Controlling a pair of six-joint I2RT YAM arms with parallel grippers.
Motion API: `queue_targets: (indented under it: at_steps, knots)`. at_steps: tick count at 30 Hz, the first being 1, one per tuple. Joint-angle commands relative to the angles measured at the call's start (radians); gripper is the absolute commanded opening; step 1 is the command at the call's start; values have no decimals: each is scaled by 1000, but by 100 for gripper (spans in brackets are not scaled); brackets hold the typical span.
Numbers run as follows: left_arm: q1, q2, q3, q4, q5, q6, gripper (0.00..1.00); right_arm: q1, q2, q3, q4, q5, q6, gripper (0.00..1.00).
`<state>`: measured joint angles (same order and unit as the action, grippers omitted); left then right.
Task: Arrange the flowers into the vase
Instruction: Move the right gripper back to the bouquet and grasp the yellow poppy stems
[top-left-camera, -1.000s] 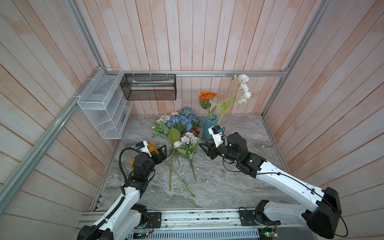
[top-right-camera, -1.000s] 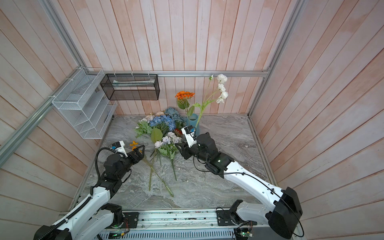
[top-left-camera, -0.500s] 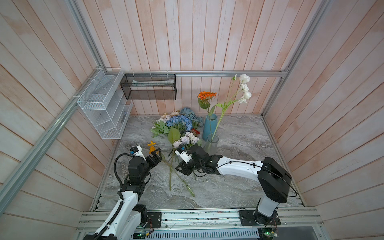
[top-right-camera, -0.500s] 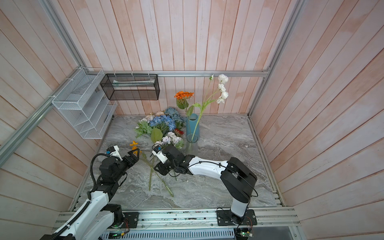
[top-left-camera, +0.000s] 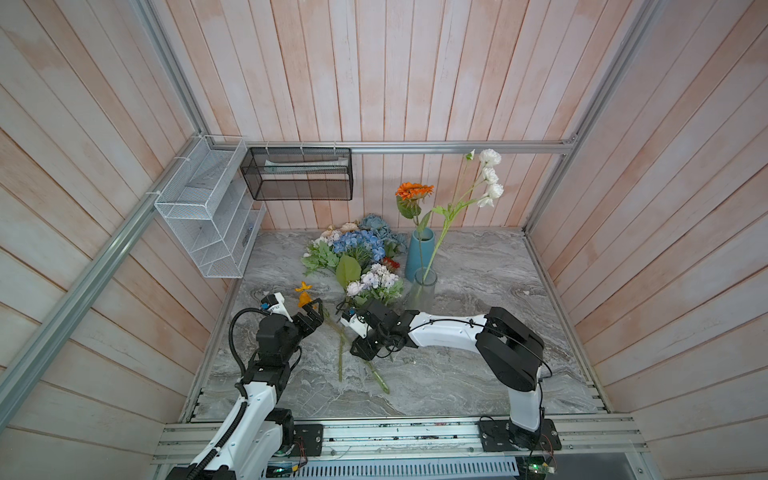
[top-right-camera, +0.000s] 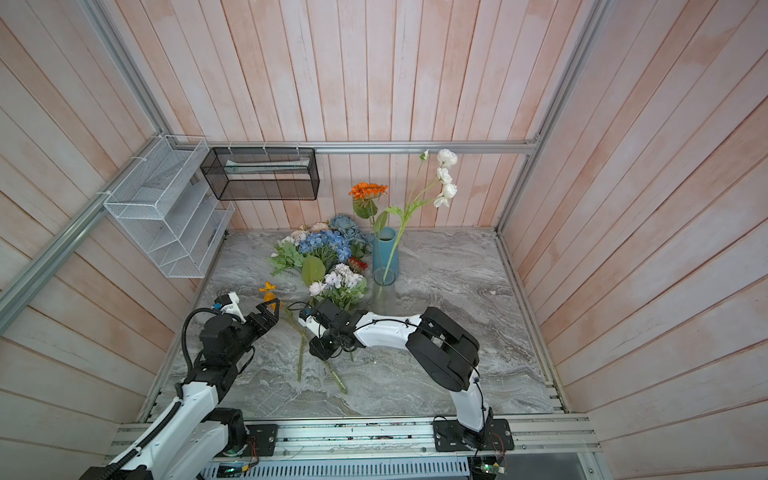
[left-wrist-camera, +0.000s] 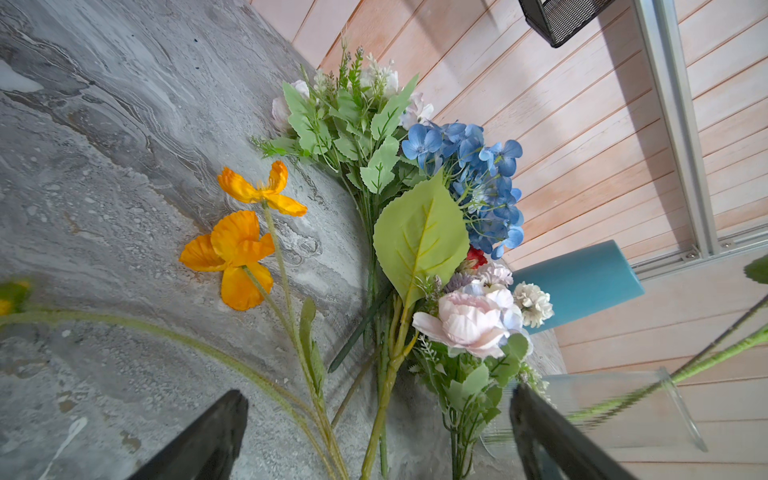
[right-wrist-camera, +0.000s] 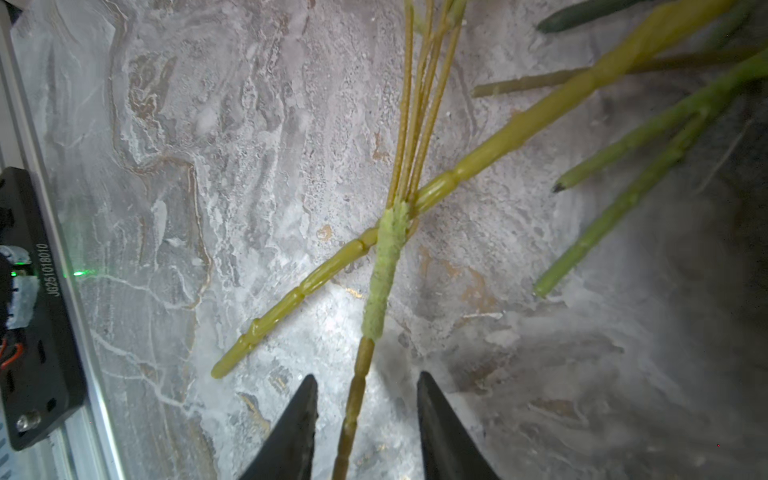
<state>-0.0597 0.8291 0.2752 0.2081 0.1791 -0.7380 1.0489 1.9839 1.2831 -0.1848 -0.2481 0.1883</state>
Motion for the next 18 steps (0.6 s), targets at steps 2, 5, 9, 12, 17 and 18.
queue_targets:
  at_steps: [2,5,9,12,17,18]
  knots:
    - [5,-4,-19,8,10,-1,100,8,44,37,-30,20,-12,34]
    - [6,-6,-18,5,11,-3,100,8,60,50,-26,12,-12,24]
    - [5,-12,-20,-1,12,-3,100,7,66,60,-24,-2,-12,2]
    - [6,-15,-22,0,11,-4,100,8,61,59,-25,-6,-12,0]
    - [6,-19,-20,1,16,-8,100,7,42,58,-28,1,5,0]
    - [6,-19,-20,2,18,-8,100,4,37,59,-28,0,10,0]
